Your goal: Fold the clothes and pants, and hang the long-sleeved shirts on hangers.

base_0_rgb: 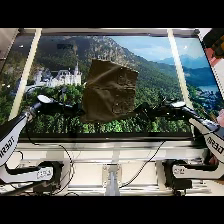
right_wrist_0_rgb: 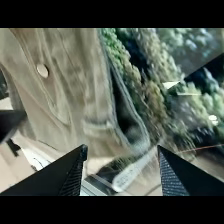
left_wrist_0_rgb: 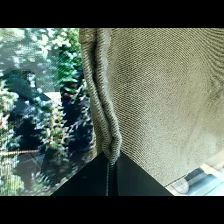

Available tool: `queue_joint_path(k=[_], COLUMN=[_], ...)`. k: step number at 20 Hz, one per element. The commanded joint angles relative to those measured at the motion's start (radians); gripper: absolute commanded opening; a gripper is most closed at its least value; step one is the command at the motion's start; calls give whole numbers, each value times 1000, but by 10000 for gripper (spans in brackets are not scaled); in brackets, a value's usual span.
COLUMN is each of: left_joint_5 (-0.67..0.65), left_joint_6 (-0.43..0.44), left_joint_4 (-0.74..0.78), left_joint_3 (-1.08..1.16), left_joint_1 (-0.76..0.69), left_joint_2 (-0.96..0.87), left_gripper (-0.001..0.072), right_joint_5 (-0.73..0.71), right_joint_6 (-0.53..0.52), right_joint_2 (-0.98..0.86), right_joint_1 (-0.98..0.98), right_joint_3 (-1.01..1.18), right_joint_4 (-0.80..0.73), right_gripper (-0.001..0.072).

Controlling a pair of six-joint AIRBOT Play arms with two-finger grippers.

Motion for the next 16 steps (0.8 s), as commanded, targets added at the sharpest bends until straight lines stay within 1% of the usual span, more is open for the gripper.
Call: queue_joint_path(k=[1, 2, 4, 5, 6, 7, 8, 10, 12, 13, 16], left_joint_5=[0, 0, 0, 0, 0, 0, 0, 0, -2, -5, -63], left_joint_6=[0, 0, 0, 0, 1, 1, 1, 1, 1, 1, 2], left_joint_4=[0, 0, -2, -9, -21, -37, -54, -75, -75, -75, -79], left_joint_3=[0, 0, 0, 0, 0, 0, 0, 1, 1, 1, 34], left_joint_1=[0, 0, 0, 0, 0, 0, 0, 0, 0, 0, 6], left_joint_2=[0, 0, 0, 0, 0, 0, 0, 0, 0, 1, 3], left_gripper=[17, 18, 17, 17, 17, 18, 17, 17, 17, 17, 16], right_joint_5=[-14, -13, -14, -14, -14, -12, -7, 21, 71, 94, 213], right_joint_6=[-13, -13, -13, -13, -13, -13, -13, -13, -13, -15, -93], right_joint_2=[-58, -64, -64, -64, -64, -64, -64, -64, -64, -64, -63], right_joint_1=[31, 37, 45, 47, 47, 47, 47, 47, 55, 61, 61], right_joint_3=[37, 53, 81, 92, 99, 103, 103, 103, 103, 104, 145], right_joint_4=[68, 67, 64, 63, 62, 64, 64, 63, 63, 63, 60], right_gripper=[486, 431, 372, 371, 346, 257, 195, 150, 58, 30, 30])
